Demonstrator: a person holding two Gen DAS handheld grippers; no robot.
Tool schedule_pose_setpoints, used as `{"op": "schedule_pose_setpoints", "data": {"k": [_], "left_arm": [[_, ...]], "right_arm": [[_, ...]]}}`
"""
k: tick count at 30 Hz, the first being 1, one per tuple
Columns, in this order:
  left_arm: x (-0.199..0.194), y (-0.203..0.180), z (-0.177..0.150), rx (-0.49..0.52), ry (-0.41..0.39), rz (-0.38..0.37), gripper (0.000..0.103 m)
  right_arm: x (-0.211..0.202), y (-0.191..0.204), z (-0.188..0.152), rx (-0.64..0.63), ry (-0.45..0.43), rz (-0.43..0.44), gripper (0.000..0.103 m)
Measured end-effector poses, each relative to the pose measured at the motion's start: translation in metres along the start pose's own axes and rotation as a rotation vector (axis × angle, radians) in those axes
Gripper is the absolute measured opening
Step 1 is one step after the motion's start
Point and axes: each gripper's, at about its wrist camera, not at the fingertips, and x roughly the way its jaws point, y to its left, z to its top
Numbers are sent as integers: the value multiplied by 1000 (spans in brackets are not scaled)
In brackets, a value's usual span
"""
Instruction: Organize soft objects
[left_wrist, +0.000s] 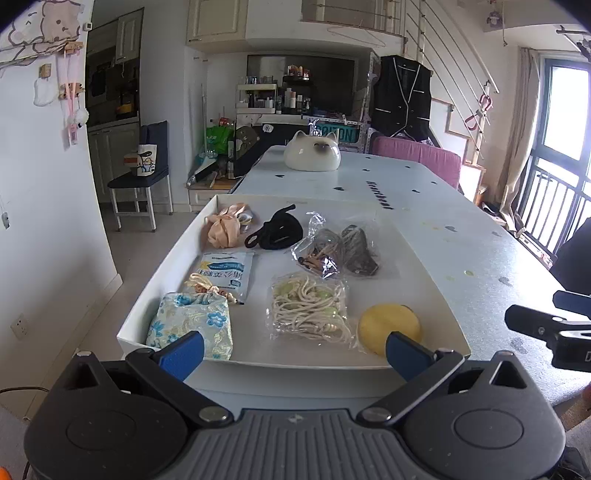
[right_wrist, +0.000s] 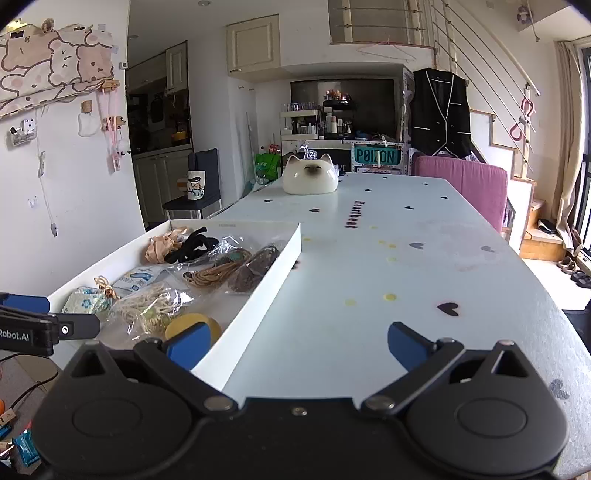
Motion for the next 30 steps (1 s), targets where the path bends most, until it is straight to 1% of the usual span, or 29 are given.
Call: {"op": "schedule_pose_setpoints", "data": {"k": [30], "left_arm": [[-1,-6,0,17,-15,-7,103]], "right_arm": [[1,0,-1,9,6,-6,103]]}}
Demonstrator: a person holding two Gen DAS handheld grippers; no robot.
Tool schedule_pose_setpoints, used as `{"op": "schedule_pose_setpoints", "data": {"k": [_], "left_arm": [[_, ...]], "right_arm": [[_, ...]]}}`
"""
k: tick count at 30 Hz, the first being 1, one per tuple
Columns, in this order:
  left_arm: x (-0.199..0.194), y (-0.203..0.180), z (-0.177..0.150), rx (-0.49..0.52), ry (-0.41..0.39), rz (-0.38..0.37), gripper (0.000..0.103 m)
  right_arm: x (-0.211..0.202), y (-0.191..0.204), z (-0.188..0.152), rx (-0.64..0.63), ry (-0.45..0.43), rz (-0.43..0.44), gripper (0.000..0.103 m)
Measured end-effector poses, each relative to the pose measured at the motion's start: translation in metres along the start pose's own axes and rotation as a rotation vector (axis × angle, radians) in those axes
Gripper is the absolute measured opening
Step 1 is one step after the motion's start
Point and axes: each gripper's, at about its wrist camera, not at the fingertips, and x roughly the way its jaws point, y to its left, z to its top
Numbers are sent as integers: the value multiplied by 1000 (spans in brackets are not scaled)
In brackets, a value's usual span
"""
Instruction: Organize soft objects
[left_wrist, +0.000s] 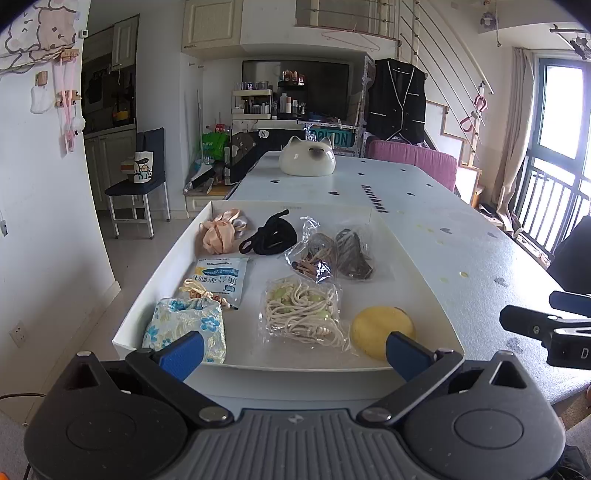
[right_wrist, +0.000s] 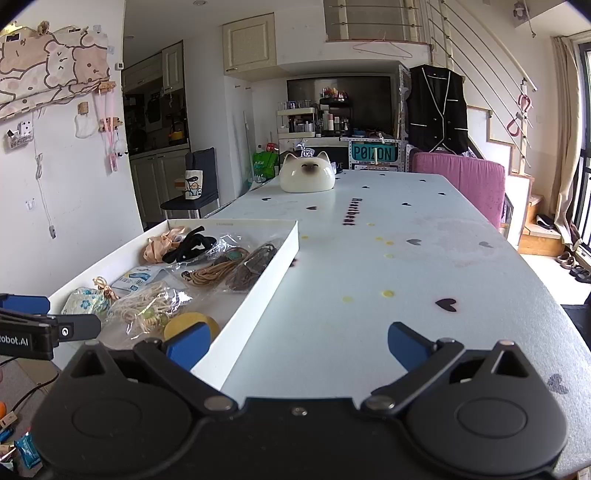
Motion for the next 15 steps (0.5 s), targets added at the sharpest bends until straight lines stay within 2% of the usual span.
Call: {"op": "schedule_pose_setpoints", "data": {"k": [15], "left_arm": [[-2,-1,1,3,-4,1,103]], "right_arm": [[0,0,0,1,-1,0,103]]}}
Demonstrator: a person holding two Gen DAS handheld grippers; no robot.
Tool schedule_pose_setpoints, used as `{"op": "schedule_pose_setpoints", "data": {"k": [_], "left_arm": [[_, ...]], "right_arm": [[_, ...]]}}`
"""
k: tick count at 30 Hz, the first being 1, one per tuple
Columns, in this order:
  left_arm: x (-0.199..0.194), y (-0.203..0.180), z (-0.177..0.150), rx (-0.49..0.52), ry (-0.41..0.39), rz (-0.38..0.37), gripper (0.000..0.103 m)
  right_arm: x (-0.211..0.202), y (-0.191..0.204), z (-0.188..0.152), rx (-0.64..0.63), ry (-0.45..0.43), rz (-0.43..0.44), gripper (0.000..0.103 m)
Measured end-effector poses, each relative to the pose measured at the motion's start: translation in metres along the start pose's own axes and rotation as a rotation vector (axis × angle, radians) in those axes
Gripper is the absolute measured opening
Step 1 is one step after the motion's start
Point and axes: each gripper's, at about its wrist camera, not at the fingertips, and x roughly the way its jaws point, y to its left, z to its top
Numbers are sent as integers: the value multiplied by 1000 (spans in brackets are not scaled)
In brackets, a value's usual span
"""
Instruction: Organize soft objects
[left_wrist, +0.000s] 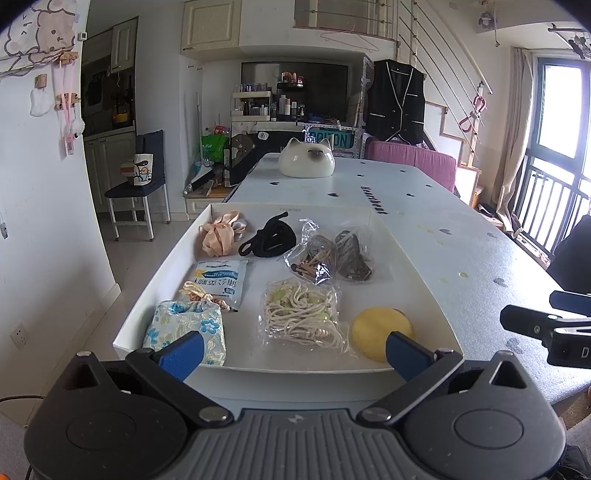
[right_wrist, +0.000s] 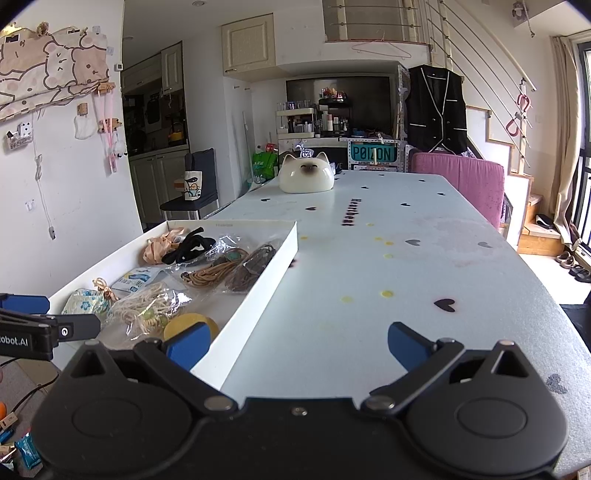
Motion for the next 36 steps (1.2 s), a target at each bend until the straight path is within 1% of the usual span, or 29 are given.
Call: {"op": "schedule_pose_setpoints", "data": {"k": [36], "left_arm": [[-2,-3,3,3,-6,-3,103]], "right_arm": [[0,-1,0,1,1,1,103]]}}
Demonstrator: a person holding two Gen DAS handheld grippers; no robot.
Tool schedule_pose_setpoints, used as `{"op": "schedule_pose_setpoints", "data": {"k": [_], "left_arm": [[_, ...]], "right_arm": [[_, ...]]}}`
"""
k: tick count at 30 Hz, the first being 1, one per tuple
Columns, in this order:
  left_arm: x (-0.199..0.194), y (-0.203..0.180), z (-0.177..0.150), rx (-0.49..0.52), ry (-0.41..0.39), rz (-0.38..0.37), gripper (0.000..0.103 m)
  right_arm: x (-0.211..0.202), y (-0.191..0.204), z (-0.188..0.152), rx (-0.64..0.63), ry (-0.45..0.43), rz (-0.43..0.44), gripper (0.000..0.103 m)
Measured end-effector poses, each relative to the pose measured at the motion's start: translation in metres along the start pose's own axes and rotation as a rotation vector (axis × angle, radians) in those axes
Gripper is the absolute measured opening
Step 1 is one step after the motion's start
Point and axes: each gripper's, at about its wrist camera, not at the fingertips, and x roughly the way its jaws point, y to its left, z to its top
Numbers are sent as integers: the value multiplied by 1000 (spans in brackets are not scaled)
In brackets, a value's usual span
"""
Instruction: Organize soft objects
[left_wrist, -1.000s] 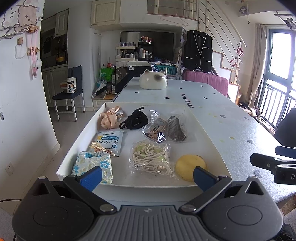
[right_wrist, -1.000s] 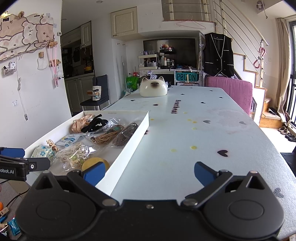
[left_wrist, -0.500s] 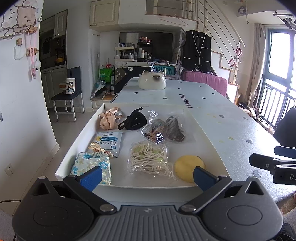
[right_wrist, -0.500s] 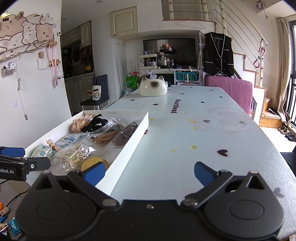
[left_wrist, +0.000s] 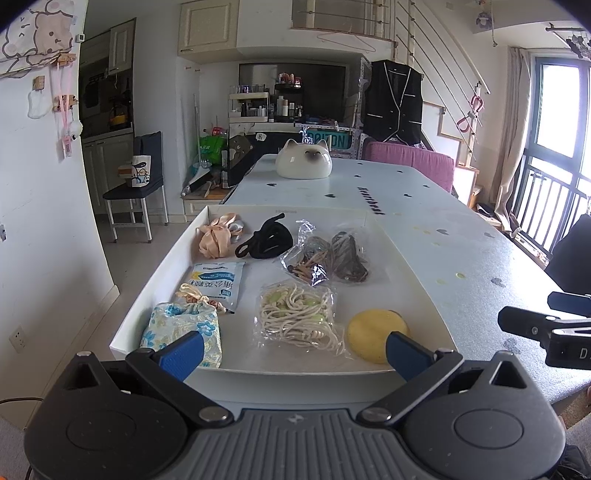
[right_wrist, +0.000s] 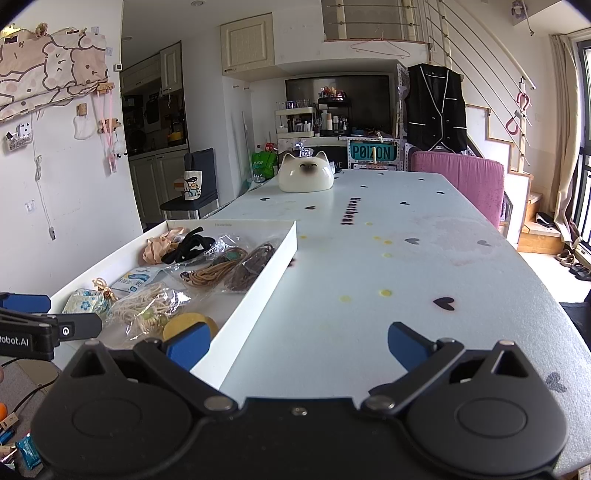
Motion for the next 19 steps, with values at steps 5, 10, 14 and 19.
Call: {"op": "schedule_pose_setpoints", "data": {"k": [5,10,14,19], "left_arm": [[1,-1,0,1,-1,1,103],[1,-1,0,0,-1,4,103],[1,0,-1,0,-3,9,103],[1,0,-1,1,-3,11,103]], "right_arm": [[0,0,0,0,-1,0,103],[0,0,0,1,-1,0,103],[0,0,0,1,-1,0,103],[0,0,0,1,-1,0,103]]}}
